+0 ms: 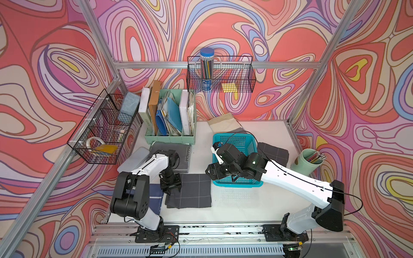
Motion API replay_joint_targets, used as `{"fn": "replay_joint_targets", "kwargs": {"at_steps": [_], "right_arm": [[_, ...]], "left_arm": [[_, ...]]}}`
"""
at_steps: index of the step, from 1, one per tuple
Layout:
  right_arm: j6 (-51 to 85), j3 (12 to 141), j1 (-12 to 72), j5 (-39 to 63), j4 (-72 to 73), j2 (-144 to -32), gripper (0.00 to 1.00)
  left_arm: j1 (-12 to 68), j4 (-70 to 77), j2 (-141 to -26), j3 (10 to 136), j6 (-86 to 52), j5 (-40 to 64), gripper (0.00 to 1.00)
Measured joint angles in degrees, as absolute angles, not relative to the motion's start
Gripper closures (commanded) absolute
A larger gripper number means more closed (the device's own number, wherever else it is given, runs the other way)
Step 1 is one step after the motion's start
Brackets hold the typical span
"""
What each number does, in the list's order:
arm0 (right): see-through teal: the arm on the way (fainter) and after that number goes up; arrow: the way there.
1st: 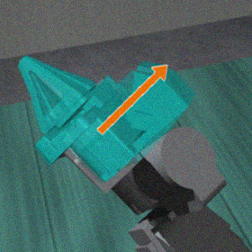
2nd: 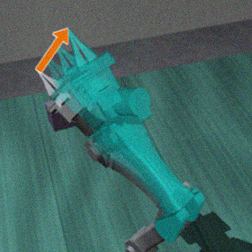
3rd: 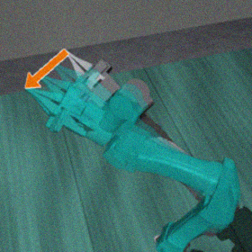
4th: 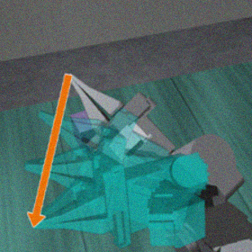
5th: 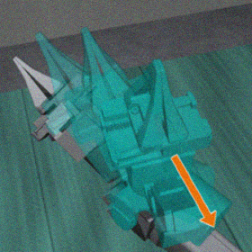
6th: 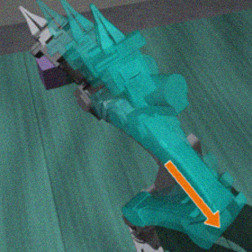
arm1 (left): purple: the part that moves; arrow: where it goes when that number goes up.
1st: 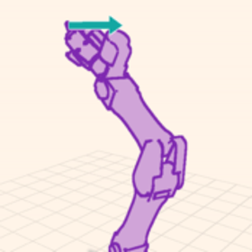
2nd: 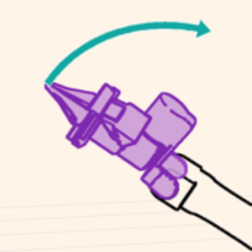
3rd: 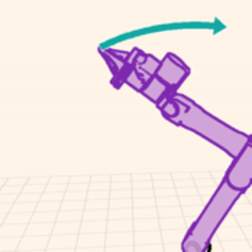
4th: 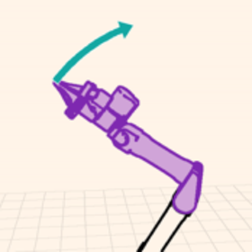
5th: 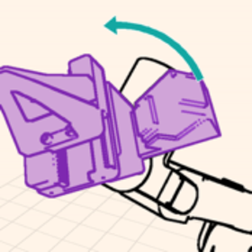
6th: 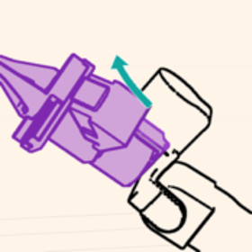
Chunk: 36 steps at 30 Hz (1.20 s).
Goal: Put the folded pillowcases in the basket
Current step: Move the pillowcase to the center of the board.
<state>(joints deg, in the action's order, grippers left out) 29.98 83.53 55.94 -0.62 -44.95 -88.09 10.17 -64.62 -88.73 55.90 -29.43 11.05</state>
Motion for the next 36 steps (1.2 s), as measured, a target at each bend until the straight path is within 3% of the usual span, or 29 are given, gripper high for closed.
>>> {"fn": "replay_joint_targets", "kwargs": {"at_steps": [4,10,13,17,25,36], "right_arm": [[29.34,90.52,55.94,0.40,-43.99,-95.13,0.24],[26.65,104.14,55.68,1.08,-43.20,-111.00,0.24],[26.04,109.27,54.92,2.96,-42.89,-118.50,0.26],[26.09,117.10,52.80,7.46,-41.76,-128.84,0.28],[27.51,135.79,49.21,15.57,-40.27,-147.28,0.29],[31.92,140.18,48.66,16.25,-43.05,-152.79,0.31]], "left_arm": [[10.15,-66.08,-84.40,56.99,-29.10,10.55,0.22],[10.15,-68.93,-78.15,60.62,-29.87,4.75,0.23],[9.43,-69.41,-74.19,63.22,-30.94,1.23,0.27],[4.16,-67.81,-69.23,64.25,-32.91,0.69,0.40],[1.78,-63.70,-67.11,64.12,-34.59,-0.45,0.37],[1.78,-60.23,-68.71,64.12,-34.57,0.25,0.36]]}}
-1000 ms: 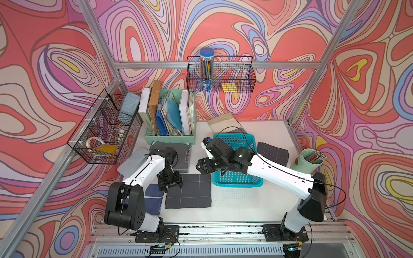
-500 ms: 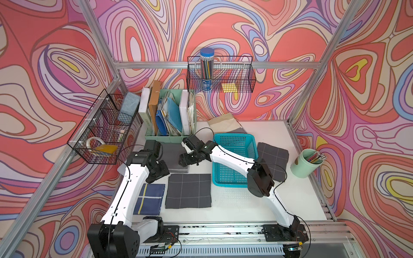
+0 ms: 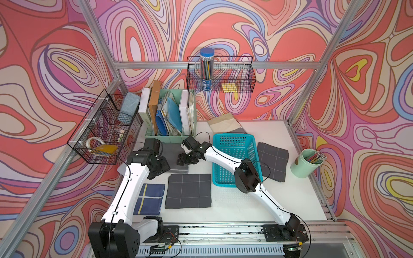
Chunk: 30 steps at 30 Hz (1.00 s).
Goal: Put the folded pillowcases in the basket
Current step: Move the pillowcase to the center of the board, then pick up the pillowcase from the center of the board.
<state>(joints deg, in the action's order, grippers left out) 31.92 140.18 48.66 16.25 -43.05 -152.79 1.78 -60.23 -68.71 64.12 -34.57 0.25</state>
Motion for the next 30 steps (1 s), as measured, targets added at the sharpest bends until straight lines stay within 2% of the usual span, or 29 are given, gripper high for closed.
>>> {"fn": "replay_joint_targets", "kwargs": {"at_steps": [15,22,30], "right_arm": [[30.70,130.47,45.25,6.57,-48.97,-145.73,0.32],[28.32,128.88,41.21,2.39,-51.33,-144.75,0.32],[27.86,128.25,40.60,5.50,-50.24,-144.14,0.27]], "left_arm": [[1.78,-57.01,-72.49,64.12,-34.33,1.85,0.35],[1.76,-55.88,-84.12,68.71,-34.35,2.72,0.34],[1.17,-56.31,-94.63,78.30,-33.89,-4.56,0.32]]}}
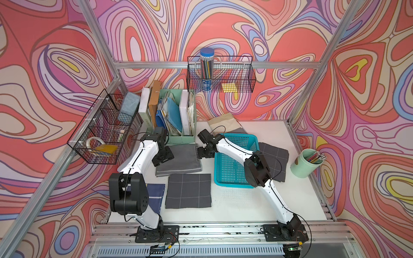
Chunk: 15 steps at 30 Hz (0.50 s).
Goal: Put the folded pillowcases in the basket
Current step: Pick up the pillowcase from the center of the board.
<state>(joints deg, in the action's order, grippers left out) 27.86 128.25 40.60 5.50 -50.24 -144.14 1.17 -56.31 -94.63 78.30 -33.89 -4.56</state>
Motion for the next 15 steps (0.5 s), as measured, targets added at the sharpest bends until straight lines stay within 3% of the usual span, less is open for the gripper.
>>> {"fn": "replay_joint_targets", "kwargs": {"at_steps": [15], "right_arm": [[28.18,126.85,41.45,10.70,-45.98,-144.07,0.26]], "left_arm": [[-4.73,-60.20,-104.60,82.39,-32.71,-9.13,0.29]]}}
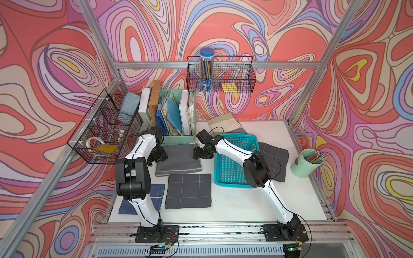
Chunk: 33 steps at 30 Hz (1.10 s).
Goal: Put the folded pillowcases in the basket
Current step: Pick up the pillowcase from the center of the board.
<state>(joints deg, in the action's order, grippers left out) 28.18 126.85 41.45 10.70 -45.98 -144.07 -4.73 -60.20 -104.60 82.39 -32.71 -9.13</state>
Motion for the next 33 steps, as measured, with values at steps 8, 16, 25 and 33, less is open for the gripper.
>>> {"fn": "replay_joint_targets", "kwargs": {"at_steps": [8,16,25,33], "right_arm": [[28.49,124.73,42.74,11.86,-42.96,-143.31,0.27],[28.88,122.06,43.83,12.60,-41.60,-141.82,0.27],[29.45,119.98,45.17,12.93,-40.42,-140.77,0.28],[29.67,118.98,45.36,12.93,-39.79,-140.25,0.28]], "left_arm": [[-5.58,-60.47,-108.68,82.87,-30.55,-7.88,0.31],[-5.69,-60.47,-114.24,83.59,-29.56,-6.87,0.31],[-6.46,-60.45,-116.20,83.68,-28.45,-8.51,0.30],[-8.73,-60.31,-117.40,84.31,-26.61,-2.20,0.39]]}}
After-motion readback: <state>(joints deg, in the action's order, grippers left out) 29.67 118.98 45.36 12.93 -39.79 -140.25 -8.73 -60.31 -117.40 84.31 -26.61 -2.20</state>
